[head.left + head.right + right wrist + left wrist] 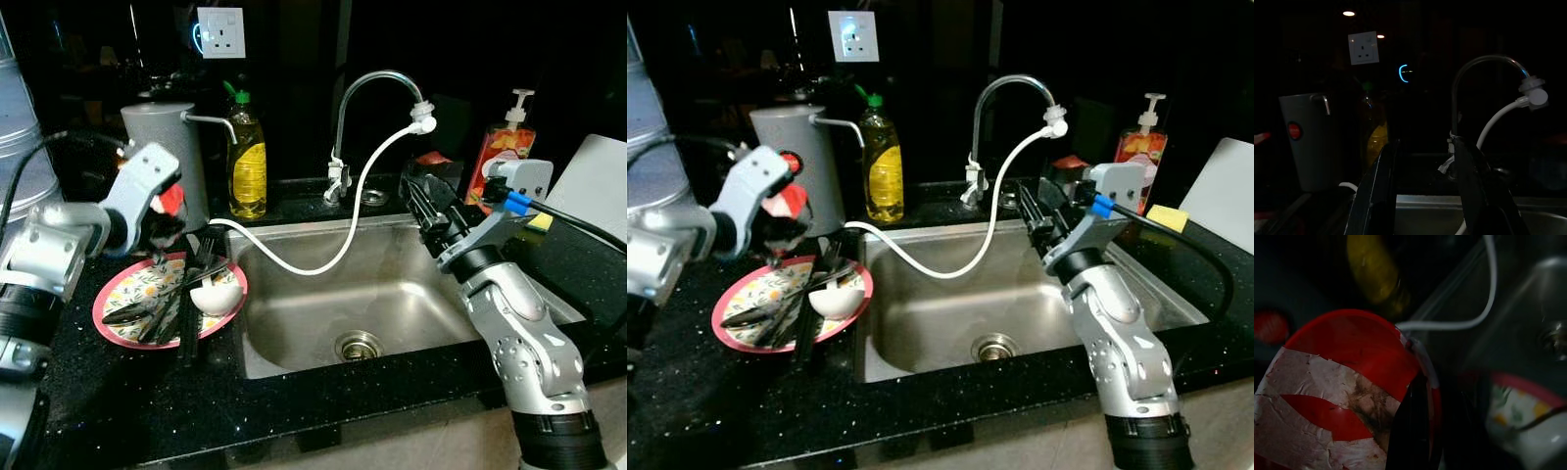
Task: Kitchen organization
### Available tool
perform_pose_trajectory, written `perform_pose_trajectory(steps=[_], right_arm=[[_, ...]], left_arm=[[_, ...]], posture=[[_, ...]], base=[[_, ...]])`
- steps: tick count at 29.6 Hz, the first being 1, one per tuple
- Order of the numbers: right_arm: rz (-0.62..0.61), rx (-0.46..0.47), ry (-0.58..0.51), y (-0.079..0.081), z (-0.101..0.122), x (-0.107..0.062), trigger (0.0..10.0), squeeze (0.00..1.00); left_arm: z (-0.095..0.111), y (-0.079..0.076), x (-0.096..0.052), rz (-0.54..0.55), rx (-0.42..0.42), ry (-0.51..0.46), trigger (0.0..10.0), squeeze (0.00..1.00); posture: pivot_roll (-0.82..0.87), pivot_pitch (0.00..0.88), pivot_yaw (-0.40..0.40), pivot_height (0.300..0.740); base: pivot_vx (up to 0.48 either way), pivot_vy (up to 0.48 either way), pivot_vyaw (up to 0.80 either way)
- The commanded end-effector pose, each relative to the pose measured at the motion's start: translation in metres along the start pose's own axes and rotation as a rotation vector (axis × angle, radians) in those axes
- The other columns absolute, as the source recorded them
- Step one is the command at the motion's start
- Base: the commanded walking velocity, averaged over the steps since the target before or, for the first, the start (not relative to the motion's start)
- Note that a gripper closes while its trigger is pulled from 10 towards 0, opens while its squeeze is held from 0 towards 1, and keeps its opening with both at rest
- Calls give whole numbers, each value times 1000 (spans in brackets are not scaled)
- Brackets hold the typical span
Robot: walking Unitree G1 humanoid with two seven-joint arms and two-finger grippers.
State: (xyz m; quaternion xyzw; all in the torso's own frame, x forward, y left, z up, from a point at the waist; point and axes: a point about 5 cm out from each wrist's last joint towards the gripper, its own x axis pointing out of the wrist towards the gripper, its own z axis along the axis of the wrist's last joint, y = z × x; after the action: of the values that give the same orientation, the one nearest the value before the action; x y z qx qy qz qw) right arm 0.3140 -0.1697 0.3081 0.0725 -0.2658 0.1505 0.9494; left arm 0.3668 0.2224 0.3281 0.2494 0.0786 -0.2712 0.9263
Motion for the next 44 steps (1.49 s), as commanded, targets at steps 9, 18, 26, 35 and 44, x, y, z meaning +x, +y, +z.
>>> perform_pose_trajectory(steps=[9, 18, 26, 35, 44], right_arm=[[-19, -5, 4, -4, 2, -1, 10000, 0], [-75, -59, 44, -9, -3, 0, 10000, 0], [-90, -150, 152, -28, -8, -8, 10000, 0], [139, -210, 453, -37, -28, -42, 10000, 0], [322, -214, 520, -35, -23, -60, 10000, 0]], left_arm=[[44, -44, 29, -229, 76, -197, 10000, 0], [69, -91, 68, -434, 38, -292, 10000, 0], [58, -135, 105, -541, -61, -235, 10000, 0], [41, -166, 126, -601, -116, -157, 10000, 0], [25, -180, 135, -617, -122, -104, 10000, 0]], posture=[[-54, 18, -22, 740], [-67, 35, -14, 740], [-92, 41, 4, 740], [-114, 43, 4, 740], [-137, 40, 9, 740]], base=[[0, 0, 0], [0, 0, 0], [0, 0, 0], [0, 0, 0], [0, 0, 0]])
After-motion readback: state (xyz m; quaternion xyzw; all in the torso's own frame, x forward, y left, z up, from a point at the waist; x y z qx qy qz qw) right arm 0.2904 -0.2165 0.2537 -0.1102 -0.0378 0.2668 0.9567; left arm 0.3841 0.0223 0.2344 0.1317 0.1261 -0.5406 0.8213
